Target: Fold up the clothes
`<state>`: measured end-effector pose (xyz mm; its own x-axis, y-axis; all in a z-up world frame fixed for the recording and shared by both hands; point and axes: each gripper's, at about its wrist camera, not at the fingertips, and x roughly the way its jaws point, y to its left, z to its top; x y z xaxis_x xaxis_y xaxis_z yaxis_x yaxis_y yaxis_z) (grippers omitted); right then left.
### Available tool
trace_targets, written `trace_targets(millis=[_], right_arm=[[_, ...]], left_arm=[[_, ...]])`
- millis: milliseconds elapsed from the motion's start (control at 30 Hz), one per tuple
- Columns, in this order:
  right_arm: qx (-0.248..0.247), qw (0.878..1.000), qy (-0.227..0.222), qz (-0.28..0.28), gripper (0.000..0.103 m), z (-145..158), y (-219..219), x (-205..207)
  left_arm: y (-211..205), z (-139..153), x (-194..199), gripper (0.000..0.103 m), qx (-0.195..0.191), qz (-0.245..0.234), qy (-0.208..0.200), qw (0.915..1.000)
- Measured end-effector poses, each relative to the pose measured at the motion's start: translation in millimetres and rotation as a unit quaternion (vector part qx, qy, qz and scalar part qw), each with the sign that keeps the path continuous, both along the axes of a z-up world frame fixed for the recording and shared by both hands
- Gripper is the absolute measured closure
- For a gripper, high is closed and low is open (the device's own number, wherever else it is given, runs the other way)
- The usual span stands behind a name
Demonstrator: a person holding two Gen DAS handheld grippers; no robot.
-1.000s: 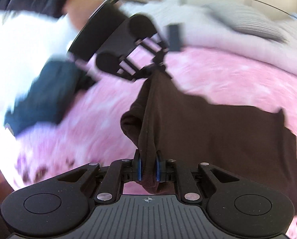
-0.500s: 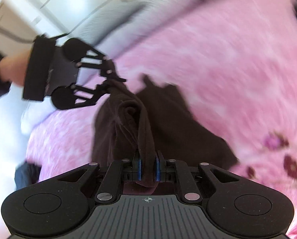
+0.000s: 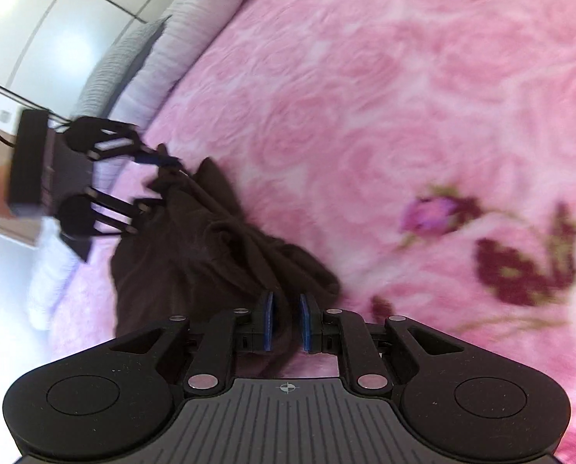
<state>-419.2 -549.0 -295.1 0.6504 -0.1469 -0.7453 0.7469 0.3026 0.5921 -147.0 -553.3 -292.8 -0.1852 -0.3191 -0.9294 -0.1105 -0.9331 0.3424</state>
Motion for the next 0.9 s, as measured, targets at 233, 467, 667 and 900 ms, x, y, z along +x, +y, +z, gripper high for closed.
trace_targets(millis=[233,467,667,900], right_arm=[[-0.060,0.997,0.032,-0.034,0.076,35,31,11],[-0.013,0.995,0.006,-0.096,0.032,14,49,29],[0.020,0.985,-0.015,-0.171,0.036,-5,44,27],[0.010,0.985,0.008,-0.170,0.094,5,27,12]], left_arm=[[-11,30,29,0.064,0.028,0.125,0.093,0.9873],[-13,-8,27,0.065,0.077,0.215,0.134,0.9643],[-28,-28,15,0.057,0.065,0.247,0.113,0.9603],[-38,-42,7,0.049,0.057,0.249,0.103,0.9612]])
